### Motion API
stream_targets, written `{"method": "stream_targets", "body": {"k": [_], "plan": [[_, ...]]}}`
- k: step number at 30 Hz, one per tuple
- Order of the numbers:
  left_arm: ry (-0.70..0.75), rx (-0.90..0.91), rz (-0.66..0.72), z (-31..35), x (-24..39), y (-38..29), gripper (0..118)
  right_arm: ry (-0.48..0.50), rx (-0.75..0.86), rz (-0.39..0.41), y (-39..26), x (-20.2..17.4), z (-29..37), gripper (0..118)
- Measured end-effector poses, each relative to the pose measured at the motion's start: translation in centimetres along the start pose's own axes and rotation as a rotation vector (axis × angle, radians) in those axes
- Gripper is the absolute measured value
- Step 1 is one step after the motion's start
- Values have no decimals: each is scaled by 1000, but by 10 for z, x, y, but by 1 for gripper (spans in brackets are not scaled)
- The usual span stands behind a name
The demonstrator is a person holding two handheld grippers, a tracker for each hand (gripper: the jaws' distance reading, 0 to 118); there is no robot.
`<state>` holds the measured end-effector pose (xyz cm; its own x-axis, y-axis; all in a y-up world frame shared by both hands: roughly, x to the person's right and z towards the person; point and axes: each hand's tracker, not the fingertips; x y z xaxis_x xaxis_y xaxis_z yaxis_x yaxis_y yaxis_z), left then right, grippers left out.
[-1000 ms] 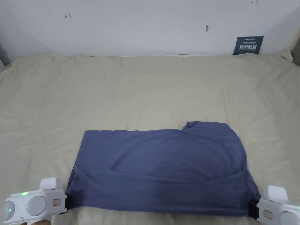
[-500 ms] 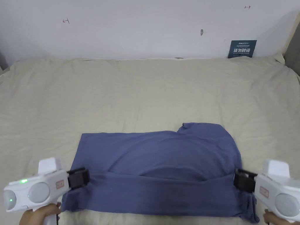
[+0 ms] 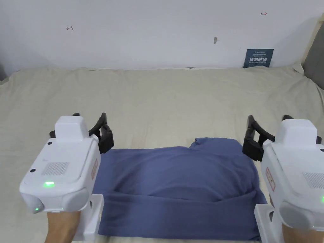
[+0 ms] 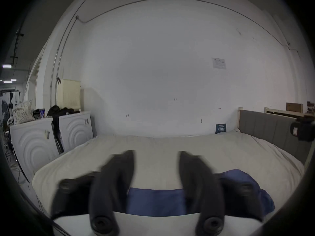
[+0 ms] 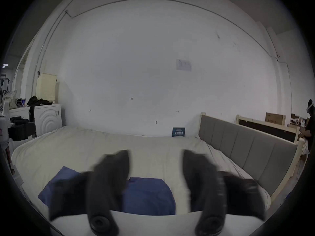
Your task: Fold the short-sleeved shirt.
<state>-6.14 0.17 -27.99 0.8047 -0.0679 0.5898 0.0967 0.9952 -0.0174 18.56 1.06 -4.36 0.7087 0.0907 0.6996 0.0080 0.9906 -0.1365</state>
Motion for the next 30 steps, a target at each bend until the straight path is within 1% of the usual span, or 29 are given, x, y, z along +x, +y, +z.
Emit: {"method": "stream_targets", "body": {"k": [2,3,5,9,12,17,20,25,26,27,28,29,30], "plan": [[-26,-6,-6,-2,3,-2,5,9,8,2,0,-2,0,9],[-31,-12,-2,-2,4,-3,0,9,9,2,-1,-3,-1,2],[-69,-23,15,-3,7,-4,0,13,-2,16,0,-6,-2,1],[-62,-44,11,-16,3,-6,0,14,-6,13,-3,-6,-11,1],[-76,-93,30,-33,-7,-9,0,17,-14,10,-4,-7,-22,1],[-144,-283,63,-80,-33,-22,0,25,-42,10,-9,-10,-49,1],[-152,-411,77,-120,-52,-35,0,30,-64,19,-15,-14,-67,1],[-166,-686,181,-197,-86,-71,0,34,-113,22,-27,-21,-99,1],[-149,-696,191,-209,-90,-78,0,35,-127,24,-30,-23,-106,1],[-151,-723,178,-221,-93,-86,3,34,-142,26,-33,-24,-113,1],[-140,-753,141,-235,-96,-94,3,33,-161,29,-36,-25,-119,1],[-114,-766,122,-248,-100,-102,8,33,-179,34,-39,-27,-126,1],[-117,-792,102,-257,-101,-109,23,30,-186,35,-42,-27,-133,1]]}}
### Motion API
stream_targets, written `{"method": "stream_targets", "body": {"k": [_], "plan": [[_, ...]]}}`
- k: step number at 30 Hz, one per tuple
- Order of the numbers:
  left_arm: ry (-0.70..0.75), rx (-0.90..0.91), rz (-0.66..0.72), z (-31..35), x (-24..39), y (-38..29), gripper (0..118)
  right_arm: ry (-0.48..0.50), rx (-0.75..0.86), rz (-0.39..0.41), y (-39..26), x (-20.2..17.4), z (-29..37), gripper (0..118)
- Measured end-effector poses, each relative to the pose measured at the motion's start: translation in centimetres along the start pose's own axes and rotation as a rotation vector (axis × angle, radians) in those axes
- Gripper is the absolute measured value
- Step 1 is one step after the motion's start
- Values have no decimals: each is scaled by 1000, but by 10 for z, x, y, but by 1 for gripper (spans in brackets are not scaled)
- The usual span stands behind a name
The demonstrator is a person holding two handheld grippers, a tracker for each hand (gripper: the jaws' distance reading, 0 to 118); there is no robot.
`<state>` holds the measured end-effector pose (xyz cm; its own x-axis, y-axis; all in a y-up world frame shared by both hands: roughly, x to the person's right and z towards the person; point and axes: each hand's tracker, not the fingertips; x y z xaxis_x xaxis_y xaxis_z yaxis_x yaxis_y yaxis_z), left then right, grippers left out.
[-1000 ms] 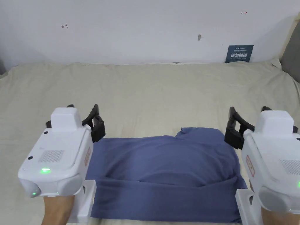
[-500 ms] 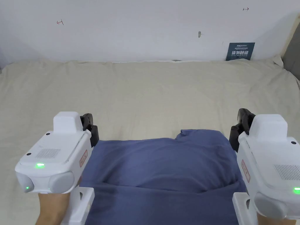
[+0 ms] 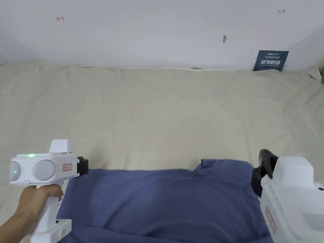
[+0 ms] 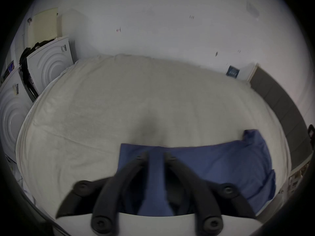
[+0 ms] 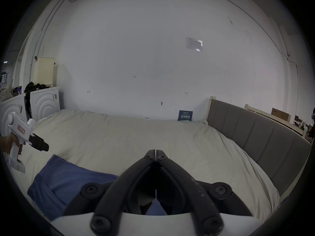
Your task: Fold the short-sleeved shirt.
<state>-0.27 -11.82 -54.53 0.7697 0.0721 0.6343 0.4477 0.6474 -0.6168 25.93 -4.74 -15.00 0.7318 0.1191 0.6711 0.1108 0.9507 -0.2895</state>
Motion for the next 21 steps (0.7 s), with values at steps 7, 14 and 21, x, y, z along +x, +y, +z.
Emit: {"method": "stream_targets", "body": {"k": [7,14,21], "plan": [[109,-112,0,-71,-27,9,108,-7,-69,10,-12,-7,-41,1],[117,-181,-12,-107,-29,-2,50,-5,-122,3,-28,-11,-61,1],[82,-133,-34,-90,-12,-3,2,-3,-237,-72,-34,18,-100,8]]}}
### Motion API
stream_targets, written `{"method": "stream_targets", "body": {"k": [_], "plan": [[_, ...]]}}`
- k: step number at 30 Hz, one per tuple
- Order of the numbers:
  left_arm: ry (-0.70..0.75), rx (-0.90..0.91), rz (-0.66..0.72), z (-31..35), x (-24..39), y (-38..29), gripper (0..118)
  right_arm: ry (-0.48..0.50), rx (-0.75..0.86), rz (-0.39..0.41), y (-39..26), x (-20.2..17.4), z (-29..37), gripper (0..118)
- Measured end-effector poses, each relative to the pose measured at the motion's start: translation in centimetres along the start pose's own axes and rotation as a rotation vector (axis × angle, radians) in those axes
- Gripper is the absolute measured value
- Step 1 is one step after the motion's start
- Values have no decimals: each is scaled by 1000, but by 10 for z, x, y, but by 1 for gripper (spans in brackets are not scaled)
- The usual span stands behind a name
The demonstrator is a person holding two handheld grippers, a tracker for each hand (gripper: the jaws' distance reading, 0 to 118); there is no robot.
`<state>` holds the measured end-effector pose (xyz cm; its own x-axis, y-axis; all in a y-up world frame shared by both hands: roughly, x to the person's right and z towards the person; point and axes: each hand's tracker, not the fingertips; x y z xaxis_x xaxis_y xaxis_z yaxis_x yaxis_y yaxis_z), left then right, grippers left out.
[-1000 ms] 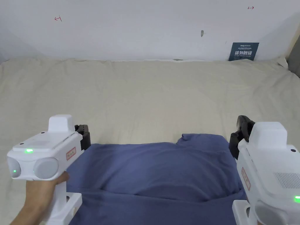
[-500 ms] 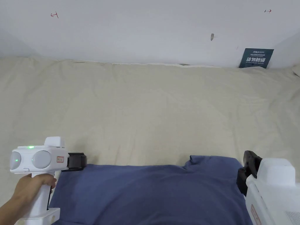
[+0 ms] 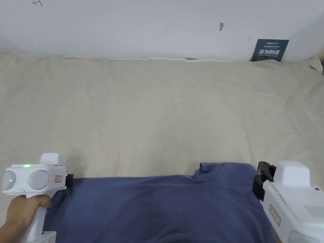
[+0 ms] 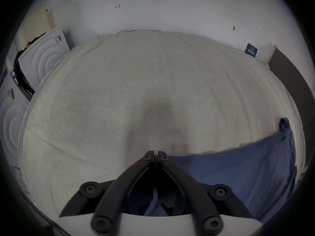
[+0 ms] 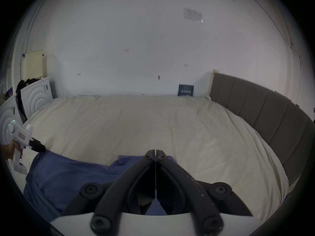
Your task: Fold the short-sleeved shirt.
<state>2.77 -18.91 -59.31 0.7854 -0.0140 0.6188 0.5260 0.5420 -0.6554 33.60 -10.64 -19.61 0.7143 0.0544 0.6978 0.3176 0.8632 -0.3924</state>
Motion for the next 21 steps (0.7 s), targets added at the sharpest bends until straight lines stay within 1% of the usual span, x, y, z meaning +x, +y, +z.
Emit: {"method": "stream_targets", "body": {"k": [1,2,4,5,6,7,8,10,11,12,13,14,15,16,18,19,20,21], "plan": [[-2,41,-7,9,0,-2,2,-20,-39,-1,2,8,-12,11],[-4,90,1,18,0,-3,2,-11,-71,-21,4,15,-23,15],[-49,117,36,35,-4,-3,2,-18,-127,-57,4,28,-49,51],[-75,141,53,46,-5,-4,2,-29,-175,-61,5,33,-64,70],[-89,155,48,55,-5,-5,2,-35,-208,-47,5,37,-80,94],[-93,168,41,62,-7,-5,2,-45,-246,-45,3,40,-94,107],[-99,178,36,68,-7,-6,2,-70,-268,-35,1,42,-108,112],[-105,187,25,77,-8,-5,2,-51,-329,-48,-9,48,-133,112],[-109,194,24,80,-9,-4,2,-52,-369,-33,-13,49,-145,111],[-112,195,28,82,-10,-4,2,-55,-397,-31,-17,50,-154,105],[-115,199,34,84,-12,-4,2,-38,-413,-41,-25,54,-166,93],[-119,200,41,85,-13,-4,2,-13,-421,-86,-31,58,-173,77],[-120,200,43,84,-14,-5,2,0,-444,-101,-35,59,-178,57],[-119,199,43,84,-15,-5,2,-1,-467,-87,-39,58,-181,49],[-113,194,40,84,-17,-8,2,-1,-467,-57,-48,58,-185,41],[-111,191,40,84,-16,-9,2,-9,-435,-41,-47,58,-180,26],[-110,190,41,85,-17,-10,2,-8,-441,-44,-44,59,-177,3],[-107,191,45,86,-18,-12,2,12,-444,-48,-42,54,-167,3]]}}
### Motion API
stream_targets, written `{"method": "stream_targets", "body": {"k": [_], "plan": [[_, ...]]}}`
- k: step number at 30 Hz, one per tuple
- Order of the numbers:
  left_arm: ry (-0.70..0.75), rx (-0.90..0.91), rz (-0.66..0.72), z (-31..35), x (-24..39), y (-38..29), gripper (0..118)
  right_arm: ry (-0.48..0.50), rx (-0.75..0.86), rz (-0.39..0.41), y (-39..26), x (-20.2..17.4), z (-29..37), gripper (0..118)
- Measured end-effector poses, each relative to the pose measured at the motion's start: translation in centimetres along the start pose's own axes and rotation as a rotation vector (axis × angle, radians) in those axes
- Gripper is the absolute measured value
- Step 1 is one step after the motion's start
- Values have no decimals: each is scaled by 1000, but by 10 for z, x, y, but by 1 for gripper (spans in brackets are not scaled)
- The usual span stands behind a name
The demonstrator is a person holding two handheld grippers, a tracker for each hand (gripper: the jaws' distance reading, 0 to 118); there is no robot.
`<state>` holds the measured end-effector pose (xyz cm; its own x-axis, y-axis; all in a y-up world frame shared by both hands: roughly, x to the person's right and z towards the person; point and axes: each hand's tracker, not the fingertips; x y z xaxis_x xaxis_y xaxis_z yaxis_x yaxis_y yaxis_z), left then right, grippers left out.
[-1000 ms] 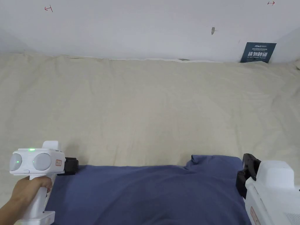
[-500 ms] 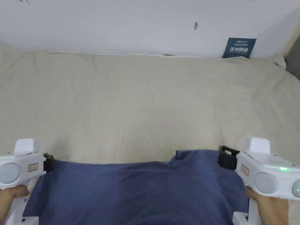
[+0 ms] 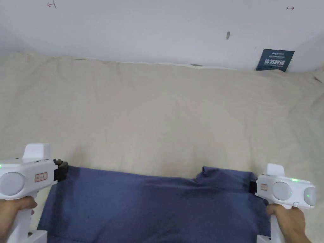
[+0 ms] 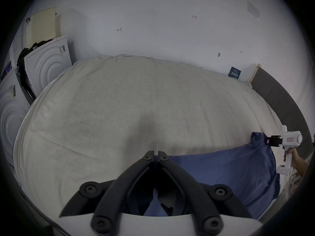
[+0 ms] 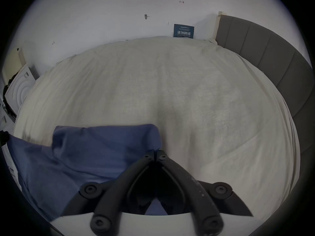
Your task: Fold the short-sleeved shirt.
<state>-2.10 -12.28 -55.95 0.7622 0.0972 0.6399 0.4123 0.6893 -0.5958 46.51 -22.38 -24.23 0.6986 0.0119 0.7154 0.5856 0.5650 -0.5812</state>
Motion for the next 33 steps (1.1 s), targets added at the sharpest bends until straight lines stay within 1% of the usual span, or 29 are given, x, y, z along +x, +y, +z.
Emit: {"method": "stream_targets", "body": {"k": [2,3,4,7,11,14,17,19,20,25,28,31,33], "plan": [[4,3,13,5,0,-2,2,22,20,5,-3,-2,19,3],[5,7,17,8,0,-3,2,23,58,15,-4,-3,29,3],[8,14,19,12,0,-5,2,2,100,20,-6,-2,44,3],[9,26,23,29,3,-10,2,68,164,6,-12,4,88,3],[10,57,40,62,3,-21,2,109,261,4,-31,16,143,3],[17,70,52,85,0,-33,2,160,303,-33,-56,27,181,3],[27,70,63,105,-5,-50,2,177,332,-55,-84,37,210,3],[35,65,66,117,-7,-66,2,189,339,-63,-104,44,225,3],[40,62,67,123,-9,-76,2,194,337,-65,-117,34,242,3],[56,-2,87,137,-14,-133,2,188,296,-80,-179,38,260,3],[52,-56,105,137,-15,-167,2,155,238,-85,-218,38,257,3],[73,-99,87,133,-13,-198,2,137,153,-120,-250,38,245,3],[103,-137,66,128,-11,-215,2,114,115,-119,-265,40,230,3]]}}
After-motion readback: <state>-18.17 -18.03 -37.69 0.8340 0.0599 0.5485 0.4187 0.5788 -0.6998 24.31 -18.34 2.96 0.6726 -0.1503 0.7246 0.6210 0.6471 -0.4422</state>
